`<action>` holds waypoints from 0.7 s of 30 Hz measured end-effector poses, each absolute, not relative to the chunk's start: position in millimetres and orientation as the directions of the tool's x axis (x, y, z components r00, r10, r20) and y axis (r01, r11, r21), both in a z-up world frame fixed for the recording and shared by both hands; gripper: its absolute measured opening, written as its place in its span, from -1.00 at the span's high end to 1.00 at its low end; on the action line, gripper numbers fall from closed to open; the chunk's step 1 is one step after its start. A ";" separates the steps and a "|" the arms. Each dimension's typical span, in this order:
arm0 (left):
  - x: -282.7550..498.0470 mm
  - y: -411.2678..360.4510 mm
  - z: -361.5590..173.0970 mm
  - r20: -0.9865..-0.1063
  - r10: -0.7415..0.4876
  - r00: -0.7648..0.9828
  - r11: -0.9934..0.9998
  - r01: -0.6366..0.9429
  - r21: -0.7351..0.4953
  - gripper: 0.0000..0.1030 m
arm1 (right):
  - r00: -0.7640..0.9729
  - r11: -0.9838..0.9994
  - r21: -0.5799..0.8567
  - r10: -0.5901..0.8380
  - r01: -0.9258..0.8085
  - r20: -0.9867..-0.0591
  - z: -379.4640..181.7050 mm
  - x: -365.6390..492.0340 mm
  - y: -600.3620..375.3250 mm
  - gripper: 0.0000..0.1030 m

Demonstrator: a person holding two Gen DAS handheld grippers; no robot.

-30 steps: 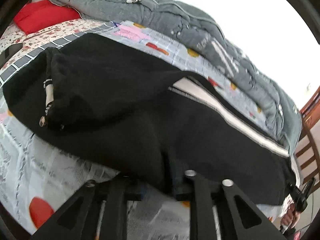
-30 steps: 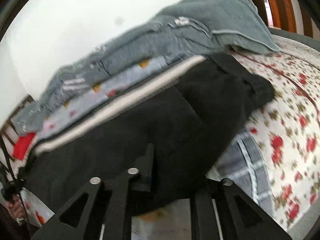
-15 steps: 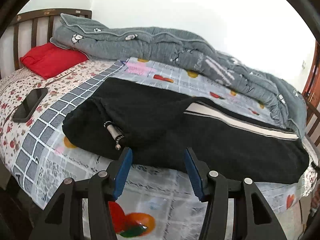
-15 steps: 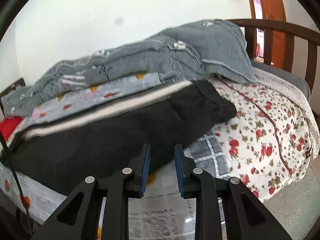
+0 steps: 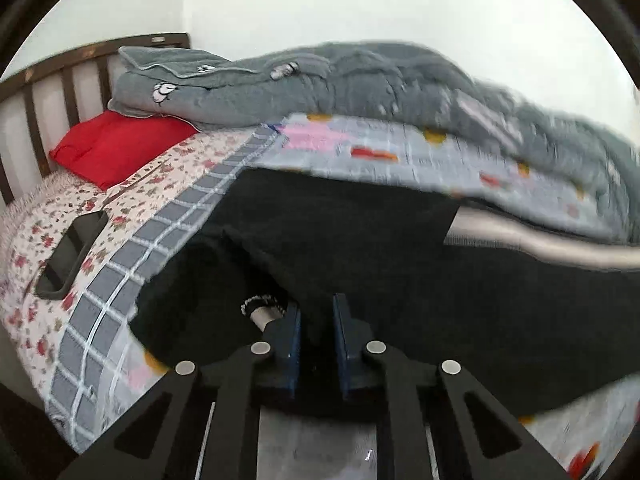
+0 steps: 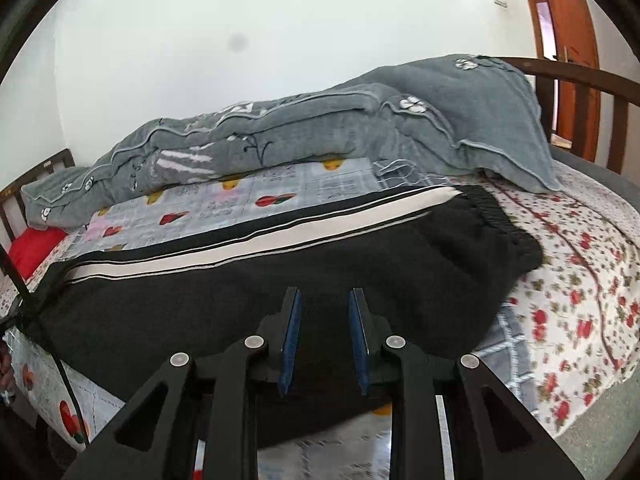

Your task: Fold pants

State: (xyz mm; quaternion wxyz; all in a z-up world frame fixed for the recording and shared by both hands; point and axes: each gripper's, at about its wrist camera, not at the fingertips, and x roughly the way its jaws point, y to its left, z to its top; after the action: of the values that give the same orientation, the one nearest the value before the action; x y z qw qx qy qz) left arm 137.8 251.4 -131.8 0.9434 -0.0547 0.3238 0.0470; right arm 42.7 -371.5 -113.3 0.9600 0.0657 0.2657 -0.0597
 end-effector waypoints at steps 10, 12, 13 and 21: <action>226.5 292.8 -91.7 -0.590 0.045 0.806 0.945 -0.225 -0.236 0.73 | 0.833 0.992 0.028 -0.088 0.123 -0.547 -123.8 86.5 -344.0 0.54; 241.2 303.8 -93.8 -0.626 -0.005 0.780 0.927 -0.232 -0.296 0.52 | 0.830 0.992 0.024 -0.087 0.120 -0.551 -123.7 94.6 -342.2 0.54; 242.7 307.1 -95.7 -0.623 -0.039 0.781 0.922 -0.212 -0.323 0.33 | 0.831 0.993 0.020 -0.087 0.117 -0.550 -122.9 98.9 -341.3 0.54; 251.0 296.5 -110.3 -0.601 0.043 0.798 0.969 -0.180 -0.168 -0.55 | 0.834 0.995 0.020 -0.074 0.101 -0.547 -121.6 123.1 -338.0 0.54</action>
State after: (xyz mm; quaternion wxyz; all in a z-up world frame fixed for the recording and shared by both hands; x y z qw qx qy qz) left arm 251.0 296.5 -110.3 0.9418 -0.1090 0.3123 0.0592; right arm 123.1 -338.0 -121.6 0.9573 0.0239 0.2845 -0.0455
